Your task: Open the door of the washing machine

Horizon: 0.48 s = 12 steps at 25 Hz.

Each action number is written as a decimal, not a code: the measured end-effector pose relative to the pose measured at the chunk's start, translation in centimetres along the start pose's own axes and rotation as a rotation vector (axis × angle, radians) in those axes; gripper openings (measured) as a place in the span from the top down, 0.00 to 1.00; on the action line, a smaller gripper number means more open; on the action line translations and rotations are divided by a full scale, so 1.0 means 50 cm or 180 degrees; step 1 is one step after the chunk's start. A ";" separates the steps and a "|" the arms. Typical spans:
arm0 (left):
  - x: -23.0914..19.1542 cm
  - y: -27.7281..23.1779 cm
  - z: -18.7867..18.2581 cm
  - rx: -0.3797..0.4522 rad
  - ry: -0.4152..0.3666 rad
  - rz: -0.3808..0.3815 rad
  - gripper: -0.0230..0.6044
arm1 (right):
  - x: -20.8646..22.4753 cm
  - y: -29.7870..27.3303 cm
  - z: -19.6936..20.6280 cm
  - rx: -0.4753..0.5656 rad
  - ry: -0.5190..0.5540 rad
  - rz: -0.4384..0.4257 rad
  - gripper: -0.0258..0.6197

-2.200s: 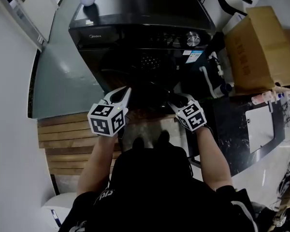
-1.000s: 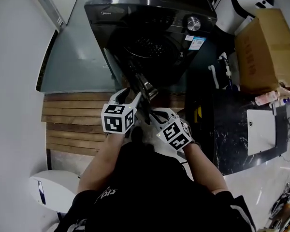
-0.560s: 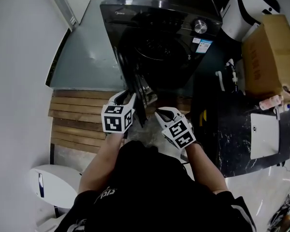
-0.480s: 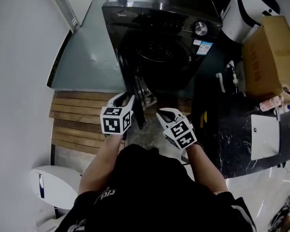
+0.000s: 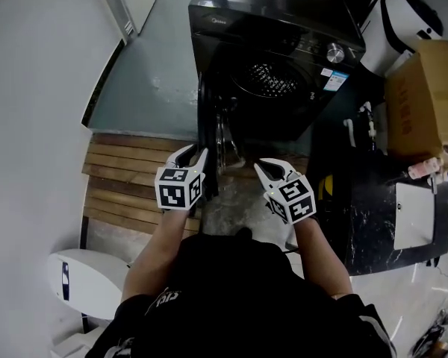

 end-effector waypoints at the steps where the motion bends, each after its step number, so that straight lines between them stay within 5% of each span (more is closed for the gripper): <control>1: -0.016 0.009 0.004 -0.0003 0.0009 -0.0001 0.79 | -0.016 -0.004 -0.006 0.0018 -0.0004 -0.0008 0.95; 12: -0.167 0.068 0.025 -0.0023 -0.0079 -0.0129 0.82 | -0.115 -0.030 -0.013 -0.0002 -0.0105 0.0150 0.96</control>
Point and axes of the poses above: the fingertips, and each gripper's own axes: y backward along the fingers, x to its right, z out of its underside, the point moved 9 cm from there along y, backward along the fingers, and after that the axes turned 8 degrees about -y, right-handed, at the moved point
